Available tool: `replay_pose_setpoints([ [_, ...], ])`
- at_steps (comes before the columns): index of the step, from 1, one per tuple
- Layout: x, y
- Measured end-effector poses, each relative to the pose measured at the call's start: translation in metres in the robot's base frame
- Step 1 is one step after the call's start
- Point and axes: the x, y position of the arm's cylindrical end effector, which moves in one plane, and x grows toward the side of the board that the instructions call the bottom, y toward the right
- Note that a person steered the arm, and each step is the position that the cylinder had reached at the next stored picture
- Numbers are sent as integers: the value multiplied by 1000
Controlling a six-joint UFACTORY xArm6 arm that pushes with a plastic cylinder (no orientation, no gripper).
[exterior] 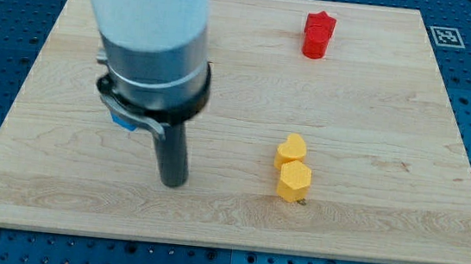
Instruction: Place the cube above the heart
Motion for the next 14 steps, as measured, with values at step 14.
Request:
replay_pose_setpoints([
  [14, -32, -6],
])
